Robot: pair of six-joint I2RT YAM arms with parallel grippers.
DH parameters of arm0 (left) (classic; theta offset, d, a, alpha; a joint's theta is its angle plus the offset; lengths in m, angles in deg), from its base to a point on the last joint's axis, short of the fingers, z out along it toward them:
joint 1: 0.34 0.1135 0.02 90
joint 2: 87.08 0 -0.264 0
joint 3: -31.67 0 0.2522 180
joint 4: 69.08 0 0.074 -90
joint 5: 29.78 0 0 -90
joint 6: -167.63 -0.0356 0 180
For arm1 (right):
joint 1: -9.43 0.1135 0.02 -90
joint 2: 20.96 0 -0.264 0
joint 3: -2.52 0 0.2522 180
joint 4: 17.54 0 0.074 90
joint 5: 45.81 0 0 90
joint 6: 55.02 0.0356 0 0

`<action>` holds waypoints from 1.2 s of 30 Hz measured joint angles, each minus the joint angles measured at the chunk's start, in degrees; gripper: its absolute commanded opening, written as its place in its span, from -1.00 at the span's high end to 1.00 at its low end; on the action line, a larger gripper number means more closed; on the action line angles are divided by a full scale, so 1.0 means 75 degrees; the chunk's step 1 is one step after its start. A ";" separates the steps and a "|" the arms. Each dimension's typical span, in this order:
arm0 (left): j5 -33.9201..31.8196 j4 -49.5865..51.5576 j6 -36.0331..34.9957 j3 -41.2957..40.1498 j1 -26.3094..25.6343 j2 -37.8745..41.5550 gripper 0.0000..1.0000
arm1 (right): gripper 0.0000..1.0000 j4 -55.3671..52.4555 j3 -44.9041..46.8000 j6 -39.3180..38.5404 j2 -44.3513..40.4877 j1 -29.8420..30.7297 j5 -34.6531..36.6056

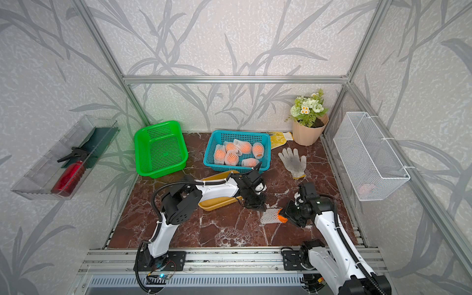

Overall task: Remove foam nets from oranges
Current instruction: Remove the foam net from the orange, then place the foam net into the storage box.

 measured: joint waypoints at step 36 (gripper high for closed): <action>-0.0906 0.1626 -0.0682 0.0417 0.0344 0.1495 1.00 | 0.29 0.0466 -0.0586 -0.0119 0.0641 -0.0277 0.0845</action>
